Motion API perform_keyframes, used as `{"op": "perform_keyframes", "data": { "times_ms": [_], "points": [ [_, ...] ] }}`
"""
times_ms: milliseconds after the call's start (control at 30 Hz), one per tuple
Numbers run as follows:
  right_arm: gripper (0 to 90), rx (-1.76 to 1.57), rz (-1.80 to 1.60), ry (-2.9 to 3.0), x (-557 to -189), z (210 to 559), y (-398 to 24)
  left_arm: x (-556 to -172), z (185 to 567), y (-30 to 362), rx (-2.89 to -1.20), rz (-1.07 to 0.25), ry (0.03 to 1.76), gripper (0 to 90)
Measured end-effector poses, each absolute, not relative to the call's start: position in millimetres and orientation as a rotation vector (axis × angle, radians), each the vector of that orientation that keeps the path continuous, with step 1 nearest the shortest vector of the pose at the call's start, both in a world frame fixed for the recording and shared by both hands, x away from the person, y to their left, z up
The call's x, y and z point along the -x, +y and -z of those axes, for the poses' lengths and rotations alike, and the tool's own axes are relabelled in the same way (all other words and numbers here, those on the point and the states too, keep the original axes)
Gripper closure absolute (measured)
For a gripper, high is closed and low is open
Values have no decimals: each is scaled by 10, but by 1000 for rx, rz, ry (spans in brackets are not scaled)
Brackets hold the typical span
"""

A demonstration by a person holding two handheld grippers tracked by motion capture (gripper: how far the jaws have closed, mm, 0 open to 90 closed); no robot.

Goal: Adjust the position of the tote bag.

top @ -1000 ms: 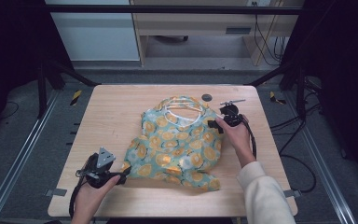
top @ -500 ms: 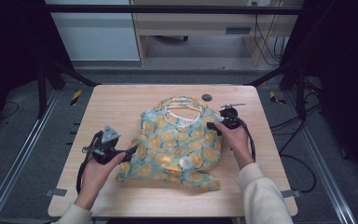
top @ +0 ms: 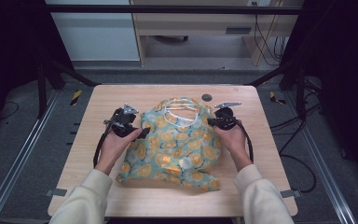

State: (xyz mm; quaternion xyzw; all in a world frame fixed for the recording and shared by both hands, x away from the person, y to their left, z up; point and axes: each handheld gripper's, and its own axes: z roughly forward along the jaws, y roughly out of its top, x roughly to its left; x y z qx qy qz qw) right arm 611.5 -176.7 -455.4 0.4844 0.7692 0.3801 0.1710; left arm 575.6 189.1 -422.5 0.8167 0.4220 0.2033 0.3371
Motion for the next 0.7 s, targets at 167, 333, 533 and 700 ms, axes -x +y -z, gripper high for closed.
{"op": "perform_keyframes", "data": {
  "times_ms": [167, 333, 533, 700],
  "points": [
    [885, -1300, -1076, 2194, -6075, 4478, -1733, -5897, 4354, 1904, -2105, -439, 1158, 159],
    [885, -1272, -1080, 2205, -6048, 4421, -1706, -6007, 4475, 1910, -2096, -385, 1200, 314],
    [888, -1259, -1096, 2198, -6019, 4335, -1716, -6046, 4576, 1888, -2151, -351, 1189, 543],
    [897, -1236, -1108, 2140, -5945, 4264, -1777, -5976, 4537, 1878, -2157, -374, 1145, 873]
  ]
}}
